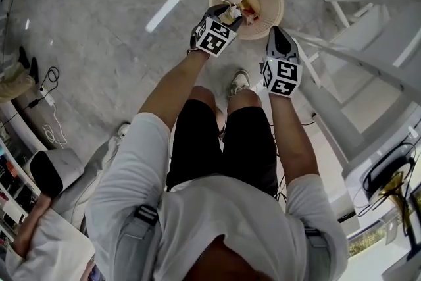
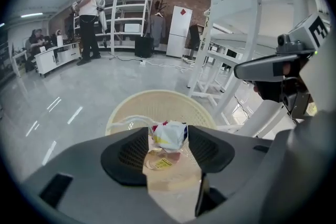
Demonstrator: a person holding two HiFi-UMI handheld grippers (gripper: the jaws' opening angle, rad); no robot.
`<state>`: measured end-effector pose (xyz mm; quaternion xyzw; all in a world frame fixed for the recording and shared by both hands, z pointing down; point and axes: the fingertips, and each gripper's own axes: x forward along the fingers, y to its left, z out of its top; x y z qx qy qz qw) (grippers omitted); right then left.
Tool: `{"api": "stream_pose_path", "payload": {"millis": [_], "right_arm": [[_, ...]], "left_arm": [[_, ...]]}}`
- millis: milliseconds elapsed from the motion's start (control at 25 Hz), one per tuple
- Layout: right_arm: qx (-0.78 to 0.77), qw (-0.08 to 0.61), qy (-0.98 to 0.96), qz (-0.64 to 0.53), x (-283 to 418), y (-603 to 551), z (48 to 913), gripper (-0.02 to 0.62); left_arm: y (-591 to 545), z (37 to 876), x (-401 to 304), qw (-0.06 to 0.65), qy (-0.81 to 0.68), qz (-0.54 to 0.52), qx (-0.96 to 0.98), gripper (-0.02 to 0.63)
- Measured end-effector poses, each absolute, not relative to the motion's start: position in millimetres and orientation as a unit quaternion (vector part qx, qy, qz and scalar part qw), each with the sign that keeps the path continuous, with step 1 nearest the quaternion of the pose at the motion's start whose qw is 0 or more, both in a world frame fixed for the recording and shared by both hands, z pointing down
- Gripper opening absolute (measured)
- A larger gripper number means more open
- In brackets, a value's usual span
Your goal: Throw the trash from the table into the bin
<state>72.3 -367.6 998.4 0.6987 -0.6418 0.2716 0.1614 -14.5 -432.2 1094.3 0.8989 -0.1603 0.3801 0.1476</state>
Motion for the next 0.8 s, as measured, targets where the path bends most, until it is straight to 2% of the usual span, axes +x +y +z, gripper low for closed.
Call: {"api": "stream_pose_path", "payload": {"millis": [120, 320, 560, 800], "right_arm": [[0.697, 0.161, -0.643, 0.274, 70, -371, 997, 0.006], [0.691, 0.162, -0.648, 0.275, 63, -377, 968, 0.006], [0.672, 0.158, -0.675, 0.260, 23, -386, 890, 0.006], [0.654, 0.162, -0.698, 0.243, -18, -383, 786, 0.006]], "left_arm": [[-433, 1098, -21, 0.164, -0.156, 0.387, 0.894, 0.276], [-436, 1052, -34, 0.172, -0.178, 0.370, 0.895, 0.278], [-450, 940, -83, 0.186, -0.252, 0.290, 0.904, 0.276], [-445, 820, -141, 0.184, -0.296, 0.254, 0.902, 0.271]]}}
